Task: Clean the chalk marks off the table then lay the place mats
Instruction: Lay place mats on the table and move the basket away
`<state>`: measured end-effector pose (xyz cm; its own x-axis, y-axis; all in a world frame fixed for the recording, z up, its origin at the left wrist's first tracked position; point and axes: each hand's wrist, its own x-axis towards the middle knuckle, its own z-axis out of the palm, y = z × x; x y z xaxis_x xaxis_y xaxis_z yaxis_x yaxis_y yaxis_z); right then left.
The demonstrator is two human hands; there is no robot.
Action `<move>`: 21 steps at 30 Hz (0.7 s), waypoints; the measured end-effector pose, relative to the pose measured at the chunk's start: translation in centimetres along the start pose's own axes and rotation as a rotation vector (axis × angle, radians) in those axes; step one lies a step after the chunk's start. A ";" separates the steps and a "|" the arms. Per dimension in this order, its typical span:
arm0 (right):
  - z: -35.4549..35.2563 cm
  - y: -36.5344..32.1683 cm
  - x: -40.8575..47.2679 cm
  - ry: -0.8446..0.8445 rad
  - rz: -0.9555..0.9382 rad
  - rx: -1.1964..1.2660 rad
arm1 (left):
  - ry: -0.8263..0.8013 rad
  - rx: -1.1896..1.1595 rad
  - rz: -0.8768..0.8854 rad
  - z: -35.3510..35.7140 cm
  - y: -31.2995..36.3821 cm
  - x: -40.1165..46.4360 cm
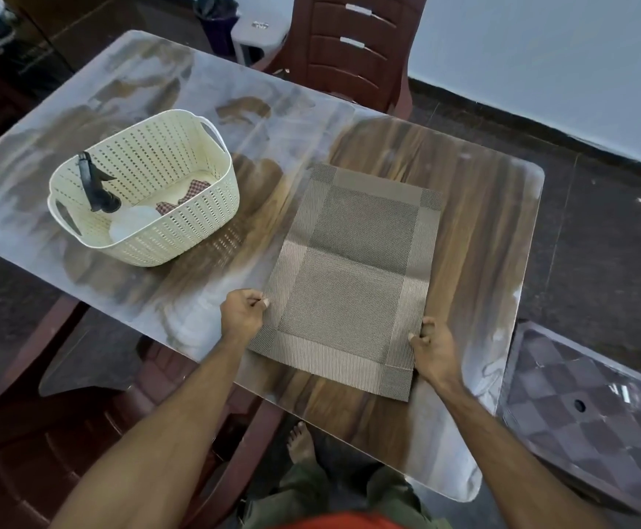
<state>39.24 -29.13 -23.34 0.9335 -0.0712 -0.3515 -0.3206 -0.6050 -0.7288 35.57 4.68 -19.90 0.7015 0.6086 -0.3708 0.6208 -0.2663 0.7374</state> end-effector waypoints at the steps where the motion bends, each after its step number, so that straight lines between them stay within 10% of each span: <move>1: 0.0 -0.2 0.0 0.001 0.001 0.005 | 0.000 -0.001 -0.004 0.0 0.0 0.1; 11: -2.4 -6.4 -1.9 -0.009 -0.066 -0.589 | 0.052 -0.048 0.011 -2.9 -0.3 -0.8; 21: 9.2 -21.8 1.4 -0.228 -0.246 -0.005 | 0.467 -0.644 -0.248 -13.8 -3.2 1.1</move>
<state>46.09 -8.72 -13.32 0.9226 0.2563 -0.2883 -0.0887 -0.5863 -0.8052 29.56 16.49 -14.86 0.2651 0.8785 -0.3975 0.3174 0.3097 0.8963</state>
